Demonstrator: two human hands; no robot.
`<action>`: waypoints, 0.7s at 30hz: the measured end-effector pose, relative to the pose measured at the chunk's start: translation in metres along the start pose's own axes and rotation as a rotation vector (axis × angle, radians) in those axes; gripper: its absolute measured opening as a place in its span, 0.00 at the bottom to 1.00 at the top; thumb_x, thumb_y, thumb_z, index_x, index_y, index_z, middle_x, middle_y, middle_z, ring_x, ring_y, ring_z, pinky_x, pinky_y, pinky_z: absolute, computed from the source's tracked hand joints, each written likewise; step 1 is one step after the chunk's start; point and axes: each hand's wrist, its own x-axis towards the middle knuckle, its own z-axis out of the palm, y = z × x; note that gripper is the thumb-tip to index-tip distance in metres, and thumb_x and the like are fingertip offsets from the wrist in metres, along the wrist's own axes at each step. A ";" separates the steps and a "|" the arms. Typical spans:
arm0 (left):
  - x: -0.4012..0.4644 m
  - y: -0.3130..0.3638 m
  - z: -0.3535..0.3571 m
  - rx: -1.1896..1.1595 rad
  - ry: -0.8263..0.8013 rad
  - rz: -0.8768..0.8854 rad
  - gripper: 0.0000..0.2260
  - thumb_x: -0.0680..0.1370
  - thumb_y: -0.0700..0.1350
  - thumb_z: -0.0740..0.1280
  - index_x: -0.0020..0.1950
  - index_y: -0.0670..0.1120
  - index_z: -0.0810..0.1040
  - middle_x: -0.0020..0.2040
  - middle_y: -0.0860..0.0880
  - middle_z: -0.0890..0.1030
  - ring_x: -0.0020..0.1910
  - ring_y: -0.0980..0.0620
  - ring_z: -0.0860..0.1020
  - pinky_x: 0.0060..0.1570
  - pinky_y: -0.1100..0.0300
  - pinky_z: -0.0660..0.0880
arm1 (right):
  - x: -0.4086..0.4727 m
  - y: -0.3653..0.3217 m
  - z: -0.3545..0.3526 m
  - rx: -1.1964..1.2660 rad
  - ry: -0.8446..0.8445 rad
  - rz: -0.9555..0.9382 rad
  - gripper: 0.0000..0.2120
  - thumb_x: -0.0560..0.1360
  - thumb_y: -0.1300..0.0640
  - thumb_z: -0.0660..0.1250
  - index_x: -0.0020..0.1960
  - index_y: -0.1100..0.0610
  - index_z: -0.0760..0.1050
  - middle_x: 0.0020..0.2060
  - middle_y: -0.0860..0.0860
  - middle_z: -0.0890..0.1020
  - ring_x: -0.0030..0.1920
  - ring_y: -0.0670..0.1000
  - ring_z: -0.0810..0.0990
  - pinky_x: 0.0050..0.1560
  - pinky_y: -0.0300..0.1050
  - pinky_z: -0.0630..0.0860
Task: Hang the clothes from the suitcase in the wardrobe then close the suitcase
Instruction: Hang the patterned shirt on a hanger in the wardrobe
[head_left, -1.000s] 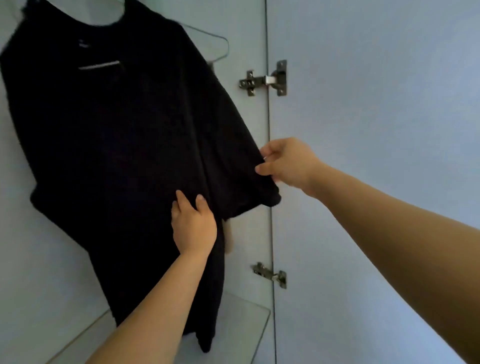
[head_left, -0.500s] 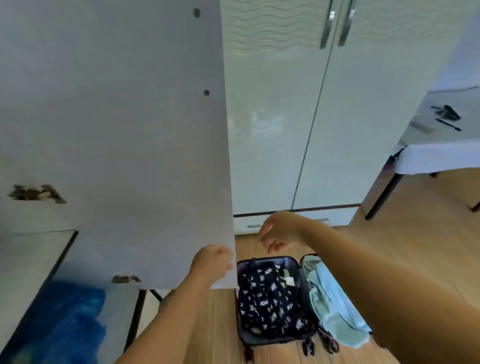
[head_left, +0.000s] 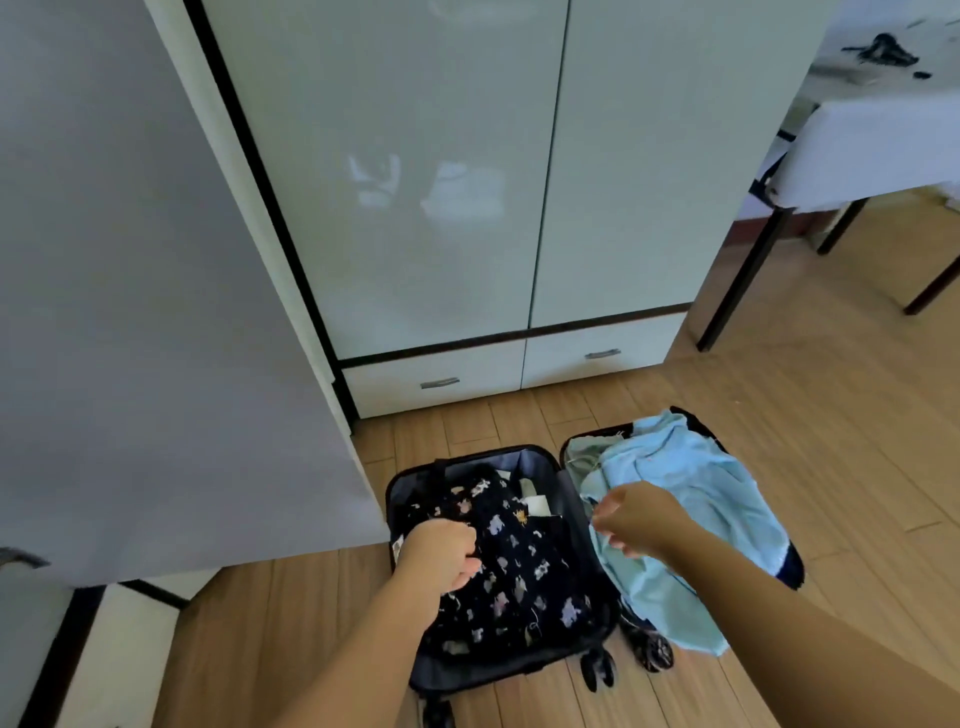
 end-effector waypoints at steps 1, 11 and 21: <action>0.025 -0.011 0.003 0.008 0.026 -0.047 0.13 0.81 0.34 0.57 0.37 0.43 0.70 0.35 0.47 0.72 0.33 0.52 0.71 0.34 0.60 0.68 | 0.017 0.012 0.021 -0.022 -0.009 -0.005 0.10 0.75 0.58 0.66 0.53 0.61 0.80 0.51 0.59 0.83 0.53 0.58 0.81 0.51 0.46 0.77; 0.210 -0.143 0.009 0.044 0.145 -0.047 0.02 0.79 0.40 0.62 0.51 0.44 0.72 0.43 0.47 0.75 0.38 0.51 0.78 0.34 0.61 0.73 | 0.166 0.092 0.219 -0.361 -0.218 -0.112 0.23 0.69 0.40 0.62 0.57 0.51 0.80 0.68 0.54 0.72 0.72 0.56 0.63 0.69 0.50 0.64; 0.213 -0.149 0.007 0.039 0.103 -0.071 0.08 0.80 0.41 0.62 0.58 0.41 0.73 0.53 0.44 0.78 0.39 0.51 0.77 0.35 0.63 0.71 | 0.183 0.108 0.234 -0.222 -0.098 -0.102 0.09 0.77 0.58 0.62 0.40 0.55 0.78 0.33 0.47 0.78 0.45 0.53 0.78 0.51 0.40 0.72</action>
